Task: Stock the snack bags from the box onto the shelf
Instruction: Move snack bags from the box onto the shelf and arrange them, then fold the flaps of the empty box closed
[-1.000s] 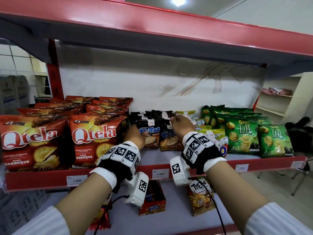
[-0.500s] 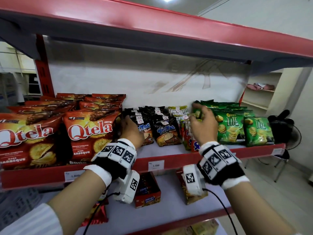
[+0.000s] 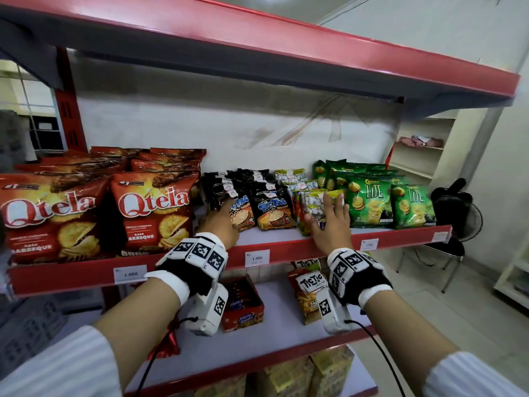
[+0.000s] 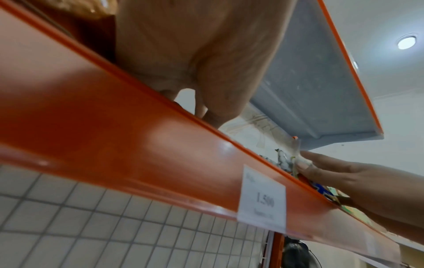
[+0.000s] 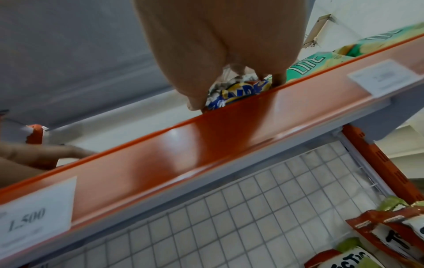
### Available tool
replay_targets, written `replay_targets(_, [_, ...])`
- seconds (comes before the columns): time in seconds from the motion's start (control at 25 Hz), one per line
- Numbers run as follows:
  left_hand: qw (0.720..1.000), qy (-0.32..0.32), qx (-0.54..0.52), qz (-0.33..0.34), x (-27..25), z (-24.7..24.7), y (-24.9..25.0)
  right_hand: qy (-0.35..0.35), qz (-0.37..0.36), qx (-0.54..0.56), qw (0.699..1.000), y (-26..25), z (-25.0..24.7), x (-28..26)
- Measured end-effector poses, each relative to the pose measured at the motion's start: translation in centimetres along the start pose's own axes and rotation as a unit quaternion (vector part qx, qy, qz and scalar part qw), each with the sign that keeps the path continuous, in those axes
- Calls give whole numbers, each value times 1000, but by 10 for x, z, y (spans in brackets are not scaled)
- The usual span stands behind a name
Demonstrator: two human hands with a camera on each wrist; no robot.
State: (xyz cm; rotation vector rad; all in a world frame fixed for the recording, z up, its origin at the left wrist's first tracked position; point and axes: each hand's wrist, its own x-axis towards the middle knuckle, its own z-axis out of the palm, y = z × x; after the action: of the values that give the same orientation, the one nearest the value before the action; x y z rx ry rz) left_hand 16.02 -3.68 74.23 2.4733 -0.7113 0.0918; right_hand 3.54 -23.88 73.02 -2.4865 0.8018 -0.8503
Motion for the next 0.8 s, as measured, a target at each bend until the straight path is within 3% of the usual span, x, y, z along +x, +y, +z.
replay_targets(0.16, [998, -48, 23, 18, 13, 7, -10, 44, -2, 56, 997, 6, -4, -5])
replay_targets(0.32, [1000, -25, 12, -9, 13, 11, -11, 40, -29, 71, 996, 17, -3, -12])
replay_targets(0.44, [999, 32, -18, -21, 0, 9, -5, 90, -64, 100, 989, 24, -4, -16])
replay_targets(0.6, [980, 181, -67, 54, -33, 8, 14, 183, -148, 186, 954, 26, -12, -24])
replay_targets(0.8, [947, 252, -137, 144, -87, 41, 37, 181, -166, 269, 931, 37, -14, -47])
